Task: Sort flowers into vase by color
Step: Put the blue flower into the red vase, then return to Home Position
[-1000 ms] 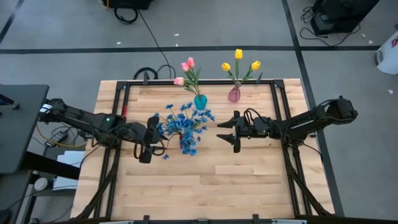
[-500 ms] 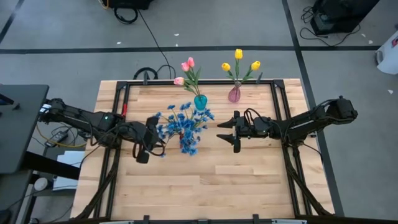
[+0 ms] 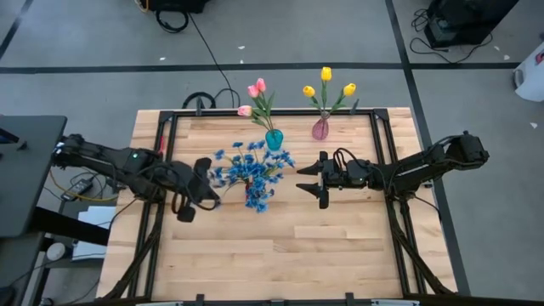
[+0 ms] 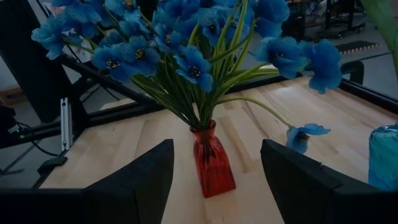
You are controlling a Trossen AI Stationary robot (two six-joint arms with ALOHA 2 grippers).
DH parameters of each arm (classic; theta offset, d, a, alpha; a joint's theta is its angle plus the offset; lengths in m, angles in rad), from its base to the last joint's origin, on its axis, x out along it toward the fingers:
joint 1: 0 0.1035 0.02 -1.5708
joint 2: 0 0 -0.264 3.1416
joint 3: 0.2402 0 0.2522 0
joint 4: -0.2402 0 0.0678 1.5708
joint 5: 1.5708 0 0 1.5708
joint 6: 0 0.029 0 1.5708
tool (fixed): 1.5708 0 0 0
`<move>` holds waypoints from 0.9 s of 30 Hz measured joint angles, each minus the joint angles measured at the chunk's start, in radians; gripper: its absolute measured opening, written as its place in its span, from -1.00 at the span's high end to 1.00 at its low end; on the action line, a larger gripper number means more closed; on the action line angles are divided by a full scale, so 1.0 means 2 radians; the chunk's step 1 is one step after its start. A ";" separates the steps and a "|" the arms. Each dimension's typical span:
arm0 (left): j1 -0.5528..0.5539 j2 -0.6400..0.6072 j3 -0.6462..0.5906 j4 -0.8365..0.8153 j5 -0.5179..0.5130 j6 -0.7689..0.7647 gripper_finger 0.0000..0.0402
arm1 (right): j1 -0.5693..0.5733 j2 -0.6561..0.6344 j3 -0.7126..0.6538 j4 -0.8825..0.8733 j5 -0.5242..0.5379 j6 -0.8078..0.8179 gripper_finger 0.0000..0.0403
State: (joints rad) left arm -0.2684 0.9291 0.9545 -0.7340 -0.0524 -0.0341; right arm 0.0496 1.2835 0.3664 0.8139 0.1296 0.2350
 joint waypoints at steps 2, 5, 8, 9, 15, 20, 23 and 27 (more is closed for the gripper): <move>0.000 -0.011 0.003 -0.005 -0.013 0.001 0.90 | 0.001 0.000 0.000 0.000 0.000 0.000 -0.25; 0.000 -0.034 0.003 -0.010 -0.029 0.001 0.90 | 0.002 0.000 0.000 0.001 -0.012 -0.001 -0.25; 0.000 -0.069 0.003 -0.009 -0.042 0.002 0.90 | 0.002 -0.009 0.000 0.011 -0.057 -0.014 -0.25; 0.000 -0.081 0.003 -0.004 -0.049 0.001 0.90 | 0.002 -0.016 0.000 0.016 -0.064 -0.019 -0.25; 0.000 -0.135 0.003 0.032 -0.094 0.010 0.90 | -0.009 -0.077 0.000 -0.016 -0.048 -0.052 -0.25; 0.000 -0.171 -0.009 0.064 -0.094 0.025 0.90 | -0.024 -0.150 0.000 -0.079 -0.048 -0.065 -0.25; 0.000 -0.188 -0.029 0.085 -0.100 0.028 0.90 | -0.036 -0.188 0.000 -0.120 -0.048 -0.069 -0.25; 0.000 -0.216 -0.062 0.108 -0.138 0.041 0.93 | -0.047 -0.227 0.000 -0.164 -0.048 -0.068 -0.25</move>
State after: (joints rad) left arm -0.2684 0.4965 0.8304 -0.5177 -0.3282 0.0480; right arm -0.0443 0.8292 0.3664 0.4867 0.0338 0.0990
